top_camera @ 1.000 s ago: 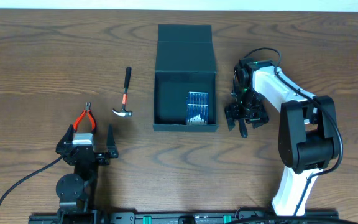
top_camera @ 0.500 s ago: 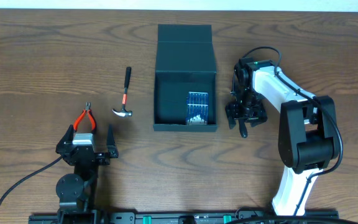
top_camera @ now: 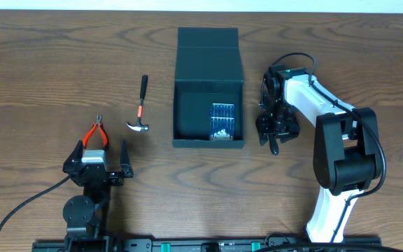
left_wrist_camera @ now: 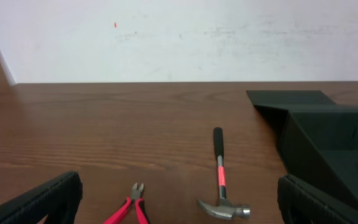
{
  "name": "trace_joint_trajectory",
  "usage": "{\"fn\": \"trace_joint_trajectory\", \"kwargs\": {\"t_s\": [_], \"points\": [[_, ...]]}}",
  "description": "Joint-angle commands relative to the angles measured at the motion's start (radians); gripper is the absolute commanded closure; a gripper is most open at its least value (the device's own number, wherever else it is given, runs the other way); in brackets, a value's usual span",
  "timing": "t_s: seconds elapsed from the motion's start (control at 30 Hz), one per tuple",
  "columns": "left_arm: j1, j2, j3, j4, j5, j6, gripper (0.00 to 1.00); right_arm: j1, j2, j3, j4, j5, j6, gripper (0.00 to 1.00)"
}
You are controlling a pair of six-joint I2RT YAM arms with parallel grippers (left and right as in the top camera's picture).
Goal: Pack container
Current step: 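Lower the right gripper and grasp the yellow-handled screwdriver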
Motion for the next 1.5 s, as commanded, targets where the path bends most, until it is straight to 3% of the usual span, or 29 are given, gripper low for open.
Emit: {"fn": "trace_joint_trajectory", "kwargs": {"t_s": [0.0,0.6,0.83,1.3,1.47], "points": [[-0.003,-0.006,-0.011,-0.015,0.014,0.014,0.01,-0.001,-0.006,-0.008,0.000,-0.006,-0.021,0.39],[-0.003,-0.006,-0.011,-0.015,0.014,0.014,0.01,-0.001,-0.006,-0.008,0.003,-0.006,-0.024,0.65],[-0.003,-0.006,-0.011,-0.015,0.014,0.014,0.02,-0.001,-0.006,-0.008,0.003,-0.006,-0.031,0.70],[-0.003,-0.006,-0.011,-0.015,0.014,0.014,0.01,-0.001,-0.006,-0.008,0.004,-0.006,-0.031,0.98],[-0.003,-0.006,-0.011,-0.015,0.014,0.014,0.01,0.000,-0.006,-0.008,0.005,-0.007,-0.031,0.99]]}}
